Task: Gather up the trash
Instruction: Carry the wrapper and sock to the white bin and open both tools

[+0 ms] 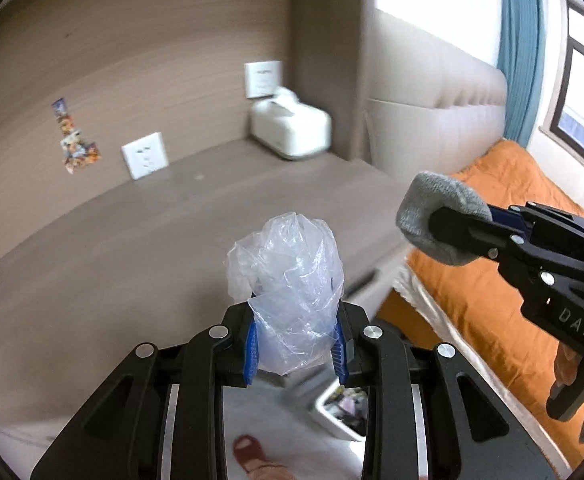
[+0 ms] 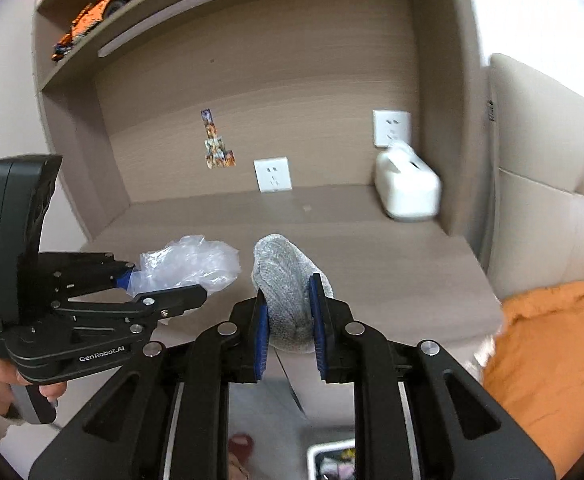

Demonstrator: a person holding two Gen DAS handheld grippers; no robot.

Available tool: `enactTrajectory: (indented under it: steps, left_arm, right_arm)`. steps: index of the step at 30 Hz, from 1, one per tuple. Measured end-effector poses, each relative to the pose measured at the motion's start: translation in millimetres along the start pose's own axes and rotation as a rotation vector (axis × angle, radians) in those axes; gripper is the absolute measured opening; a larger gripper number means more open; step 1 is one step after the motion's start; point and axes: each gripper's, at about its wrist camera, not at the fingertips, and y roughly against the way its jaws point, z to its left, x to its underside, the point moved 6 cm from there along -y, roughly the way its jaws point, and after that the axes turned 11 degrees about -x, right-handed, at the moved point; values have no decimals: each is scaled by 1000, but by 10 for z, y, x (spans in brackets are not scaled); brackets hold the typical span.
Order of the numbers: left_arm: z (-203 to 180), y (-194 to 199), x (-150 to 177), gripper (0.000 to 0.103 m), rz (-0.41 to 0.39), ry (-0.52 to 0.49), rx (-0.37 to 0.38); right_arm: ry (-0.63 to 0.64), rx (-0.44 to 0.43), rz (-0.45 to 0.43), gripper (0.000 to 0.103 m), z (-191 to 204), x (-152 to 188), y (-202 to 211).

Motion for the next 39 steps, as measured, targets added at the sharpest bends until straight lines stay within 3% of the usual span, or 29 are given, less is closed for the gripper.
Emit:
enactTrajectory:
  steps: [4, 10, 15, 19, 23, 32, 39]
  left_arm:
    - [-616, 228, 172, 28, 41, -3, 1]
    - [-1152, 345, 355, 28, 78, -19, 20]
    - [-1372, 130, 548, 28, 139, -32, 44]
    - [-1473, -157, 757, 28, 184, -35, 85]
    - [-1551, -648, 1148, 28, 269, -25, 113]
    - [-1822, -2068, 2313, 28, 429, -60, 122]
    - [-2068, -2964, 3183, 28, 531, -69, 164]
  right_arm:
    - [-27, -11, 44, 20, -210, 326, 367]
    - [-53, -23, 85, 20, -369, 694, 592]
    - [-60, -14, 131, 20, -512, 975, 528]
    - [-88, 1, 206, 20, -740, 1310, 242]
    - [-114, 7, 274, 20, -970, 1717, -127]
    - [-125, -4, 470, 20, -1496, 3191, -1368]
    - [-135, -13, 553, 21, -1831, 4157, -2049]
